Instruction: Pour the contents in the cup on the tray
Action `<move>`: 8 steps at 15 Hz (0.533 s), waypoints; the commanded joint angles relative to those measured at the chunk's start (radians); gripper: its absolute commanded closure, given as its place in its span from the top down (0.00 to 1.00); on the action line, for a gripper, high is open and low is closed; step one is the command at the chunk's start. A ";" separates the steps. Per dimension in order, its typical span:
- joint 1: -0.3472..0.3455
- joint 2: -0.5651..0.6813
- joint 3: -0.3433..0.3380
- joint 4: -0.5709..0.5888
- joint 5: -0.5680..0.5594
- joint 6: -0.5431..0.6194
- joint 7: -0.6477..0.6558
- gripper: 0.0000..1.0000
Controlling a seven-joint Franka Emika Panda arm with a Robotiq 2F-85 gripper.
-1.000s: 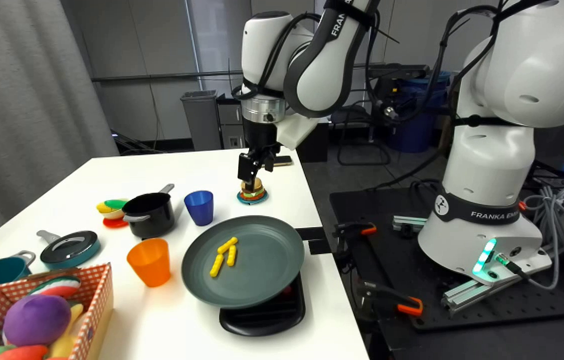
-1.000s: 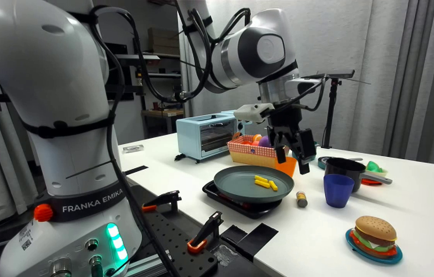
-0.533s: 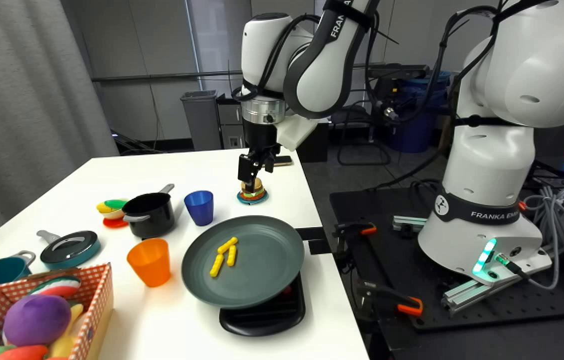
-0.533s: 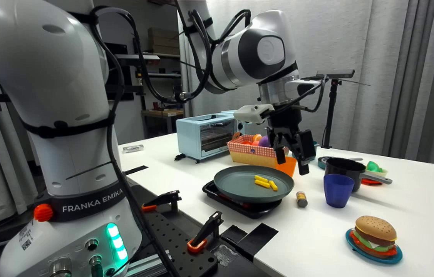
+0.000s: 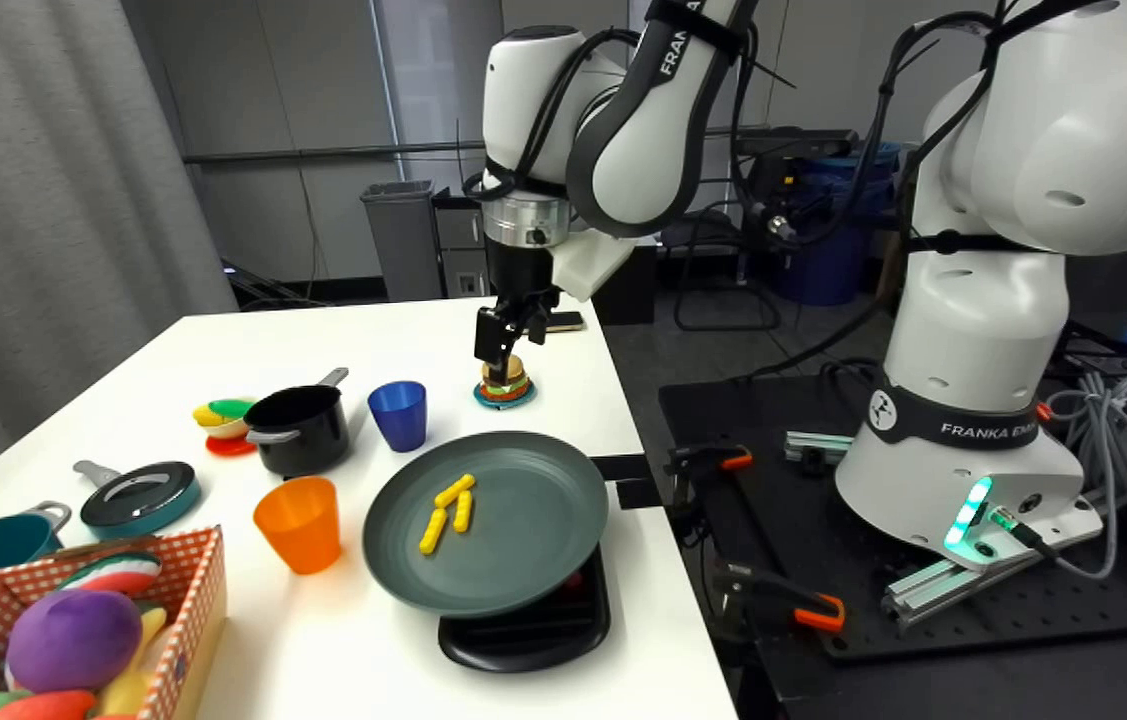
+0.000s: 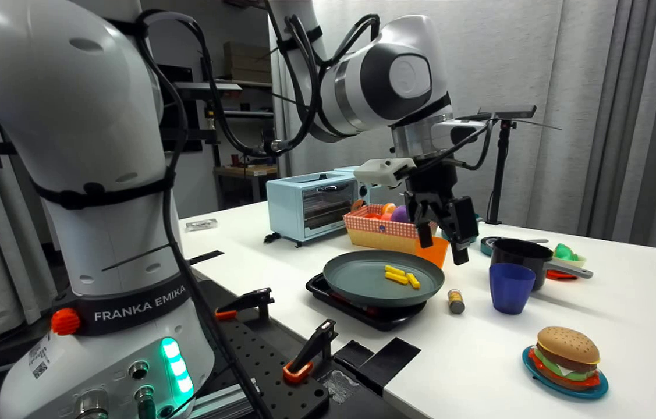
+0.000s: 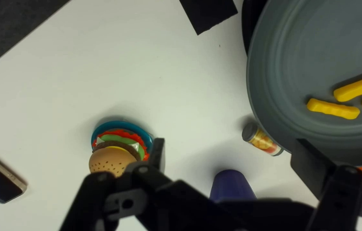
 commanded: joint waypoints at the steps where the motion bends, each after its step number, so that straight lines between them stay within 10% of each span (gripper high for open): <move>1: 0.026 0.059 -0.059 0.021 -0.034 0.120 -0.011 1.00; 8: -0.026 0.208 -0.026 0.082 0.013 0.383 -0.095 1.00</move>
